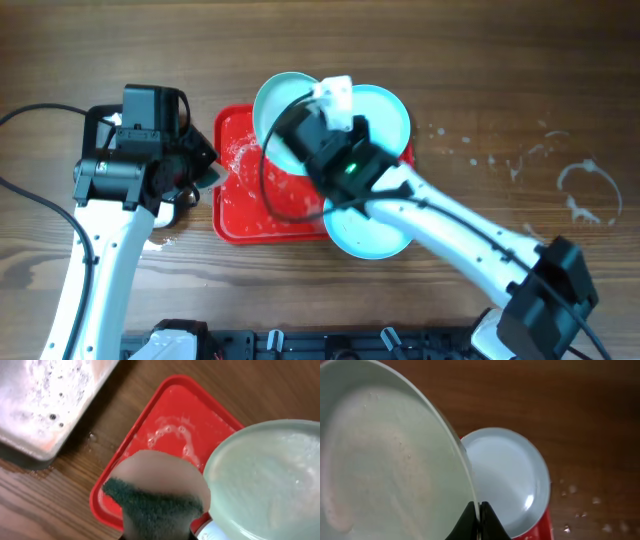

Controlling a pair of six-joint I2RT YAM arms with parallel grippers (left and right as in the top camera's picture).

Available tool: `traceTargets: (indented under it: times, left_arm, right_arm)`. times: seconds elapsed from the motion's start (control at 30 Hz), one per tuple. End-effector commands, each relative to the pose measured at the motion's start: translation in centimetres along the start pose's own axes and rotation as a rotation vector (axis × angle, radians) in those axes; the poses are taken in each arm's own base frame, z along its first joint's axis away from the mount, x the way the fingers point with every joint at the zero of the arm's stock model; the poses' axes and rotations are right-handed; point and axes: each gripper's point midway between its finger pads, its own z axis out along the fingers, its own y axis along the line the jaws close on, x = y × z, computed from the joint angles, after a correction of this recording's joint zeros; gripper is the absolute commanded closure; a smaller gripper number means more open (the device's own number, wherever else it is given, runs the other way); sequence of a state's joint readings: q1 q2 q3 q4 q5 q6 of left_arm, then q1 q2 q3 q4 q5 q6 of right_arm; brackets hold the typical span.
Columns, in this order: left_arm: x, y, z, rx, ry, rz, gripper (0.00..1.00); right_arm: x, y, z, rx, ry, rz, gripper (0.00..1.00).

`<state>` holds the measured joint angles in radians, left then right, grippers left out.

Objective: Clean dirty plates on tray and stack at the side
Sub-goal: 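Lift the scrubbed plate with the right gripper and tilt it upward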

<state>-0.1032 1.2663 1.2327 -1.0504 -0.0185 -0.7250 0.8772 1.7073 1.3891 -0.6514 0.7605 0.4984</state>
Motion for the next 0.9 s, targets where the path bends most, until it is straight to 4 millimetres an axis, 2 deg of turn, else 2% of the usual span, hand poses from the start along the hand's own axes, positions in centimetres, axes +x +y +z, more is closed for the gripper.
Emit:
traceTargets:
  times: [0.0, 0.1, 0.2, 0.4, 0.57, 0.87]
  left_arm:
    - [-0.9, -0.4, 0.9, -0.009, -0.016, -0.051, 0.96]
    - [-1.0, -0.5, 2.0, -0.024, -0.003, -0.097, 0.96]
    - [-1.0, -0.5, 3.1, -0.040, 0.010, -0.096, 0.96]
    - [-1.1, -0.7, 4.3, -0.052, 0.021, -0.096, 0.96]
    - [-1.4, -1.0, 4.3, -0.040, 0.011, -0.096, 0.96]
    - [-1.4, -1.0, 4.3, -0.039, 0.010, -0.096, 0.96]
  right_arm:
    - [-2.8, -2.3, -4.2, 0.306, -0.253, -0.088, 0.96]
    - [-2.8, -1.8, -6.0, 0.375, -0.329, -0.129, 0.96]
    - [-1.9, -0.9, -6.4, 0.380, -0.343, -0.173, 0.96]
    - [1.0, -0.6, -5.0, 0.398, -0.313, -0.264, 0.96]
    - [2.0, -0.4, -4.4, 0.385, -0.292, -0.288, 0.96]
    - [4.6, 1.7, -2.4, 0.288, -0.195, -0.330, 0.96]
